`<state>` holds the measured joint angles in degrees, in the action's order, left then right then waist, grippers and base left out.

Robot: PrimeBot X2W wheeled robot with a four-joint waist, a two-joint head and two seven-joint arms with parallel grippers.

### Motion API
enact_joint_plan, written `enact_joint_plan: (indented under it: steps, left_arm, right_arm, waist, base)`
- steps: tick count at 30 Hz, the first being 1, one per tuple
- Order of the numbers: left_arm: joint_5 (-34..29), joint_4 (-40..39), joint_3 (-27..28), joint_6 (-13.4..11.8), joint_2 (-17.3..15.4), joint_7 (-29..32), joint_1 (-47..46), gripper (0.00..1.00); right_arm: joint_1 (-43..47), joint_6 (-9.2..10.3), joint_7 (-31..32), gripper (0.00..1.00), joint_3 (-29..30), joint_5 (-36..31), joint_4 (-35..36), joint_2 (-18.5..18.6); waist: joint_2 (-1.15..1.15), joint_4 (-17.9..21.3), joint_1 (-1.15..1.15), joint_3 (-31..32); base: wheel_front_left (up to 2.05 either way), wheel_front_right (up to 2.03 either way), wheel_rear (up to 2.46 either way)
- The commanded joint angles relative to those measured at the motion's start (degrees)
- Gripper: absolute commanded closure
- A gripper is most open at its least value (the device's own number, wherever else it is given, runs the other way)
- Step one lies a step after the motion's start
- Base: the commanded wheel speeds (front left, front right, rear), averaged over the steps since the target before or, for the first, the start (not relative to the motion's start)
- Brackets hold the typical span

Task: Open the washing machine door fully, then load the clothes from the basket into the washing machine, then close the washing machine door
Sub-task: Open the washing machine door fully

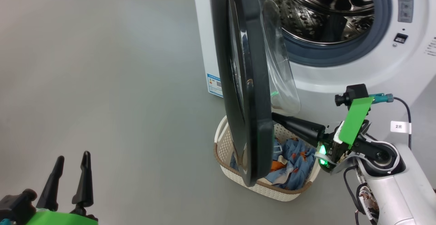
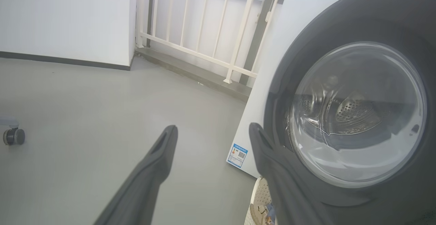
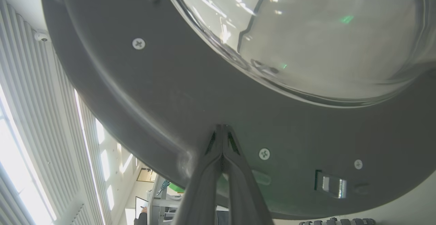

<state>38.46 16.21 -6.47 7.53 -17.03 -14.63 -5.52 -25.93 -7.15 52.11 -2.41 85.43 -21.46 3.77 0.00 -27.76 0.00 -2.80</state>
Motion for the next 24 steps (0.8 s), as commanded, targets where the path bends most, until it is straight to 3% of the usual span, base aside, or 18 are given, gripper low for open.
enact_joint_plan:
  steps: [1,12,22,24]
  left_arm:
    - [-0.95,-0.72,2.20,-0.04,-1.66,-0.37,-0.91,0.00]
    - [-1.38,-0.43,2.49,-0.04,-1.84,-0.37,-0.85,0.00]
    - [-2.08,-0.69,2.32,-0.04,-1.67,-0.37,-0.13,0.00]
    - [-2.17,-0.80,2.37,-0.04,-1.55,-0.37,0.13,0.00]
  right_arm:
    - [-0.15,-0.34,0.41,1.00,-2.09,0.77,1.96,-0.90]
    - [-0.80,-0.34,-1.08,1.00,-4.64,2.81,1.32,-0.90]
    - [0.40,-0.34,-1.21,1.00,-4.67,2.87,1.89,-0.59]
    - [0.54,-0.34,-1.85,0.86,-4.24,2.65,2.58,-0.45]
  waist:
    - [0.00,-1.60,0.00,0.49]
    - [0.00,-2.48,0.00,1.18]
    - [0.00,0.00,0.00,2.05]
    - [0.00,0.80,0.00,2.21]
  base:
    - [0.00,0.00,0.00]
    - [0.00,0.00,0.00]
    - [0.00,0.00,0.00]
    - [0.00,0.00,0.00]
